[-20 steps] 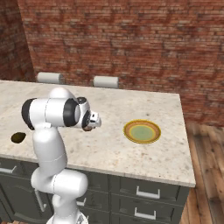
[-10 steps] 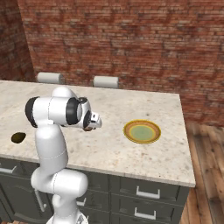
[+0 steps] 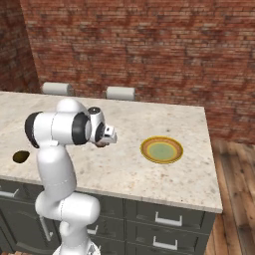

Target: Pick the avocado and bread from the counter and place them on the plate. Then pick the jam from the cabinet and place it next to the plate. Lastly close the cabinet door.

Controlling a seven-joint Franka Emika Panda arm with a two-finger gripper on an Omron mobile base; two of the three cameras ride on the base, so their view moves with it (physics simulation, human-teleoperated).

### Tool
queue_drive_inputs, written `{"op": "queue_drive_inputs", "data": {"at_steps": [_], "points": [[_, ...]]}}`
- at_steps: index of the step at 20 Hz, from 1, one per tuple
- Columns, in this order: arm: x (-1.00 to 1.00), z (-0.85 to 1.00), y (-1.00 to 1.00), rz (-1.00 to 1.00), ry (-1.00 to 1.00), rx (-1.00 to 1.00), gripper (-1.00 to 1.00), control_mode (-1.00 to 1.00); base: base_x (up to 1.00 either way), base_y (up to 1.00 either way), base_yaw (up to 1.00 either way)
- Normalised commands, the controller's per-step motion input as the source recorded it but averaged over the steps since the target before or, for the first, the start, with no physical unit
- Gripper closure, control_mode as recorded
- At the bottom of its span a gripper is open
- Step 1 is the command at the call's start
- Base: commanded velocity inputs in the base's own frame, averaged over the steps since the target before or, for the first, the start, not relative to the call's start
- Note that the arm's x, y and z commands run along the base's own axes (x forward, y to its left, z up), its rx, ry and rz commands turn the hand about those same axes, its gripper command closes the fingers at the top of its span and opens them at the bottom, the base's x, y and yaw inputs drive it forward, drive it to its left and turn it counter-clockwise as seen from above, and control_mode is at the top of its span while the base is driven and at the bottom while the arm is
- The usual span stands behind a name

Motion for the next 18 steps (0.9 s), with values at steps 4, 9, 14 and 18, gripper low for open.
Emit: {"op": "queue_drive_inputs", "data": {"at_steps": [4,9,14,18], "points": [[-0.28,0.36,-0.57,0.0,0.01,0.0,1.0,-1.0,0.0,0.0,0.0],[-0.2,0.23,-0.76,-0.04,0.12,0.0,1.0,-1.0,0.0,0.0,0.0],[-0.04,0.31,-0.66,-0.05,0.17,-0.01,1.0,-1.0,0.0,0.0,0.0],[0.0,0.51,-0.57,-0.05,0.09,-0.01,1.0,-1.0,0.0,0.0,0.0]]}}
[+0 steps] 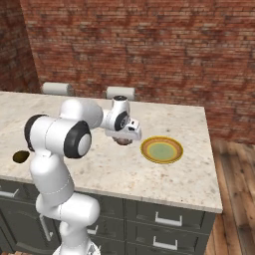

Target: Pick the avocado and bread from the counter and place them on the plate. Then pick the jam from the cabinet and place it next to the plate. Lastly close the cabinet door.

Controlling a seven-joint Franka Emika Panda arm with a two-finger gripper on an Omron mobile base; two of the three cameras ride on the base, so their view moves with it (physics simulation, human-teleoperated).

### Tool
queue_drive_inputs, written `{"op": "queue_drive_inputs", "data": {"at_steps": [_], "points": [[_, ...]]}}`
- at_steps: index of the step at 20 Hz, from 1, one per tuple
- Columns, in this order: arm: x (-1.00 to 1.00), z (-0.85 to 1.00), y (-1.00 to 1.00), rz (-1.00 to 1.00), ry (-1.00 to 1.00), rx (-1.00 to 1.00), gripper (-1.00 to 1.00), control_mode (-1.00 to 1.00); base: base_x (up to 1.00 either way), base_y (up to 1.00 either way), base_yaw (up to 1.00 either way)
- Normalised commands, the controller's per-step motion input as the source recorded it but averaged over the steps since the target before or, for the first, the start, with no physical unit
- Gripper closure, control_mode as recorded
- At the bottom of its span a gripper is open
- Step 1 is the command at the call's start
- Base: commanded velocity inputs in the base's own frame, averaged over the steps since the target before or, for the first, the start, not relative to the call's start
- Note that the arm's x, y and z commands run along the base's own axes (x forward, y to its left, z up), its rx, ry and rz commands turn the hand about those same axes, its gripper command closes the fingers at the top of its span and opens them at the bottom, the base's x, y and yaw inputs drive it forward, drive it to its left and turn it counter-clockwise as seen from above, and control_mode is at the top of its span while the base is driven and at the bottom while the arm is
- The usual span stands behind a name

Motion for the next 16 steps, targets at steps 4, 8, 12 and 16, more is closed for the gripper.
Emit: {"op": "queue_drive_inputs", "data": {"at_steps": [4,8,12,16], "points": [[0.0,0.31,-0.63,-0.07,0.05,-0.01,1.0,-1.0,0.0,0.0,0.0],[0.0,0.0,-0.78,-0.05,0.0,0.0,1.0,-1.0,0.0,0.0,0.0],[0.0,0.0,-0.86,-0.06,0.0,0.0,1.0,-1.0,0.0,0.0,0.0],[0.0,-0.15,-0.74,-0.03,-0.02,0.0,1.0,-1.0,0.0,0.0,0.0]]}}
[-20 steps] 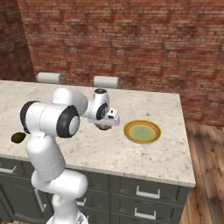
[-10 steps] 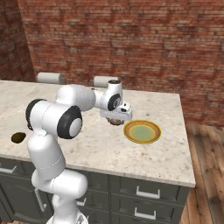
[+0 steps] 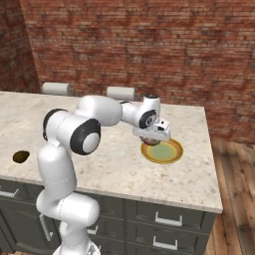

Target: Pick the avocado and bread from the counter and place them on the plate. Then pick the jam from the cabinet and place it next to the plate. Lastly close the cabinet door.

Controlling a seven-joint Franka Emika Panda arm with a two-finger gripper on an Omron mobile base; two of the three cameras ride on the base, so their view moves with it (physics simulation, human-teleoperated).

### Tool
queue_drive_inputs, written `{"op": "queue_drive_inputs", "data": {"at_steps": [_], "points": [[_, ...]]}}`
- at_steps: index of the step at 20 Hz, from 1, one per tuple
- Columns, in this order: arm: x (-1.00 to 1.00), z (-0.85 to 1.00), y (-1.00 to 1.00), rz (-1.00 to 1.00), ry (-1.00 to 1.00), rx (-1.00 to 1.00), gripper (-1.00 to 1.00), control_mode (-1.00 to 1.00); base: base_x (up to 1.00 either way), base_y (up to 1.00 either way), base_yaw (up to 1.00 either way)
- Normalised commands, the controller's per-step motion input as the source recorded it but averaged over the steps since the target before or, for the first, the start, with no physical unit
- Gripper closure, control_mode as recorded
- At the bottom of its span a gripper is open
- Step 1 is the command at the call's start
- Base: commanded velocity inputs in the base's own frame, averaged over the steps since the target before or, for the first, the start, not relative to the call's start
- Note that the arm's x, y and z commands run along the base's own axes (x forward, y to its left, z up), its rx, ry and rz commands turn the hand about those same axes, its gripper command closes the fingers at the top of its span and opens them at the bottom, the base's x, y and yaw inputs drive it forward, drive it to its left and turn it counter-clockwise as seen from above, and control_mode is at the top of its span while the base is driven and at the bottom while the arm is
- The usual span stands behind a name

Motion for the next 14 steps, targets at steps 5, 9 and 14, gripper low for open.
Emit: {"op": "queue_drive_inputs", "data": {"at_steps": [5,9,14], "points": [[0.01,-0.45,-0.28,0.0,-0.1,0.01,1.0,-1.0,0.0,0.0,0.0],[0.22,-0.53,-0.03,0.0,-0.12,0.01,1.0,-1.0,0.0,0.0,0.0],[0.41,-0.36,0.0,0.0,-0.06,0.0,1.0,-1.0,0.0,0.0,0.0]]}}
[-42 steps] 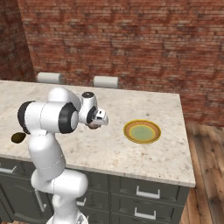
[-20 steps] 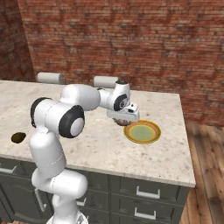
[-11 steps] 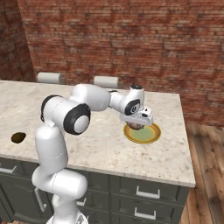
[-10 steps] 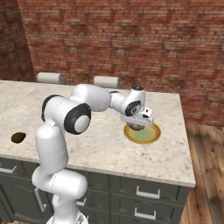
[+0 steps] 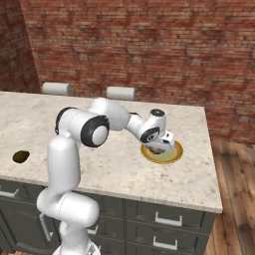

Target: Pick the avocado and bread from the counter and place them on the plate. Then pick the jam from the cabinet and place it next to the plate. Lastly close the cabinet door.

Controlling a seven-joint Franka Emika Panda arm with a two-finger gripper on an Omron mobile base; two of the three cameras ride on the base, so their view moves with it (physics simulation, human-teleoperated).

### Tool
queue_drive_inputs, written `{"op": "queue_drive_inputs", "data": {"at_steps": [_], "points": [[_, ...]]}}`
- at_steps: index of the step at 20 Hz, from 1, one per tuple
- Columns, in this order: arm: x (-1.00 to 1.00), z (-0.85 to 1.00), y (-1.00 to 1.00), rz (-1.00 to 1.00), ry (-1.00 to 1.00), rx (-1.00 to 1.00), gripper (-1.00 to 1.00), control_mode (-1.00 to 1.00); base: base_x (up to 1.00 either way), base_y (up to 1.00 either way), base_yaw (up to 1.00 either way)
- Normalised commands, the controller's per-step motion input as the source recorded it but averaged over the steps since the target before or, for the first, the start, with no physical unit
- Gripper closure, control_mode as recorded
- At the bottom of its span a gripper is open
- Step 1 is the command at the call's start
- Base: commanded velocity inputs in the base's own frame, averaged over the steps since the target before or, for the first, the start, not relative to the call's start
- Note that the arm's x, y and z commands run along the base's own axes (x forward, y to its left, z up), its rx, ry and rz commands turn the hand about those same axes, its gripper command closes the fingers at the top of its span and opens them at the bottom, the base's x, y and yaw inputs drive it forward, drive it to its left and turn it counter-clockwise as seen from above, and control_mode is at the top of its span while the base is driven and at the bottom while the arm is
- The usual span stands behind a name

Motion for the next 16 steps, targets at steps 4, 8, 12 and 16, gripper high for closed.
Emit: {"op": "queue_drive_inputs", "data": {"at_steps": [4,8,12,16], "points": [[0.52,-0.23,0.0,0.0,-0.01,0.0,1.0,-1.0,0.0,0.0,0.0],[0.48,-0.18,-0.04,0.0,0.0,0.0,-1.0,-1.0,0.0,0.0,0.0],[0.14,-0.07,-0.1,0.0,0.0,0.0,-1.0,-1.0,0.0,0.0,0.0],[-0.28,0.04,-0.08,0.0,-0.04,0.0,-1.0,-1.0,0.0,0.0,0.0]]}}
